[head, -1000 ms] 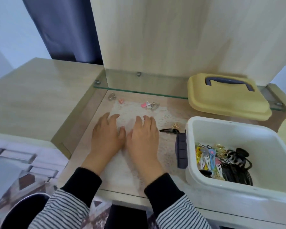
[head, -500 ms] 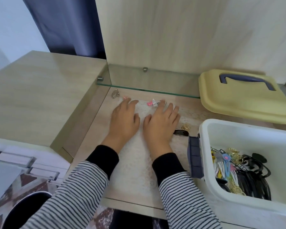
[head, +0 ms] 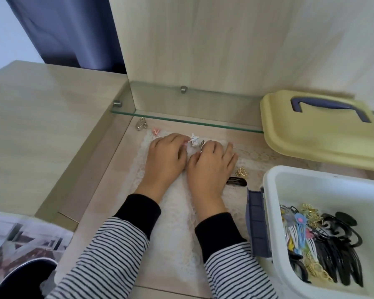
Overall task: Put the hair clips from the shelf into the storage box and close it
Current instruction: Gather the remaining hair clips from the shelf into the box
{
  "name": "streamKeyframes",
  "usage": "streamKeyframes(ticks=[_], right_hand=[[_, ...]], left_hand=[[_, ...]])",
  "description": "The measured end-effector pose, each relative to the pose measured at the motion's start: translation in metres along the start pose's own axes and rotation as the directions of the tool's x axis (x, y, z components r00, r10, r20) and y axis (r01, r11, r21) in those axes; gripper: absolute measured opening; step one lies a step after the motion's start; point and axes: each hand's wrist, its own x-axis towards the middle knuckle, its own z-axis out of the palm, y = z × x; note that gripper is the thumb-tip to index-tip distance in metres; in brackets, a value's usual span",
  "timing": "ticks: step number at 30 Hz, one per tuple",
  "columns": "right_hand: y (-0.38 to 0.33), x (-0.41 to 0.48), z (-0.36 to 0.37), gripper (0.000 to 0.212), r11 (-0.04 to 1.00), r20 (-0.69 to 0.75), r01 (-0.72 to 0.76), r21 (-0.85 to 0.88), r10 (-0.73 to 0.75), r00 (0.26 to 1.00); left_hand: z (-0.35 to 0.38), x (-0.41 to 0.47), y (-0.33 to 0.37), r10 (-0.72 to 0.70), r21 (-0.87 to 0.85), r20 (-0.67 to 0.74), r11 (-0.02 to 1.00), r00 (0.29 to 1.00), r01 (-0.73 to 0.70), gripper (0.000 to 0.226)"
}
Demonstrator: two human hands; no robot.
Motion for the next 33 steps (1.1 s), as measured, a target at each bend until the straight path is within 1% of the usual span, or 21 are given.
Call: streamKeyframes(ticks=[3,7,11,13,16,20,24,27,30,33], right_hand=[[0.003,0.000,0.003,0.023,1.000,-0.040,0.014,0.008,-0.013,0.999],[0.005,0.000,0.005,0.021,1.000,-0.039,0.016,0.012,-0.015,0.999],[0.005,0.000,0.005,0.015,1.000,-0.075,0.019,0.015,-0.017,0.997],[0.005,0.000,0.005,0.014,1.000,-0.092,0.015,0.018,-0.014,0.996],[0.005,0.000,0.005,0.011,0.998,-0.139,0.029,0.050,-0.022,0.990],[0.004,-0.001,0.003,0.006,0.996,-0.185,0.050,0.072,-0.035,0.982],[0.001,-0.004,-0.003,0.008,0.995,-0.136,0.060,0.075,-0.049,0.989],[-0.002,-0.009,-0.010,0.010,0.989,-0.103,0.043,0.140,-0.029,0.994],[-0.007,-0.014,-0.023,0.021,0.975,-0.058,0.026,0.221,-0.013,0.998],[-0.015,-0.020,-0.044,0.036,0.958,0.063,-0.009,0.286,-0.010,0.998]], left_hand=[[0.001,-0.001,-0.004,-0.016,-0.037,-0.039,0.999,0.999,0.014,0.020],[0.001,-0.001,-0.005,-0.014,-0.056,-0.055,0.998,0.998,0.011,0.013],[0.000,-0.001,-0.003,-0.005,-0.055,-0.073,0.998,0.997,0.001,0.014],[-0.002,-0.001,-0.003,-0.026,-0.086,-0.085,0.996,0.996,0.019,0.015],[-0.005,-0.001,0.002,-0.067,-0.127,-0.075,0.990,0.995,0.057,0.017],[-0.006,-0.001,0.005,-0.059,-0.127,-0.049,0.991,0.997,0.053,0.020],[-0.013,-0.004,0.011,-0.107,-0.175,-0.047,0.980,0.993,0.097,0.022],[-0.023,-0.011,0.017,-0.188,-0.279,-0.046,0.945,0.981,0.168,0.019],[-0.035,-0.020,0.018,-0.280,-0.348,-0.021,0.902,0.960,0.255,0.015],[-0.048,-0.027,0.022,-0.295,-0.362,-0.031,0.894,0.955,0.264,0.014]])
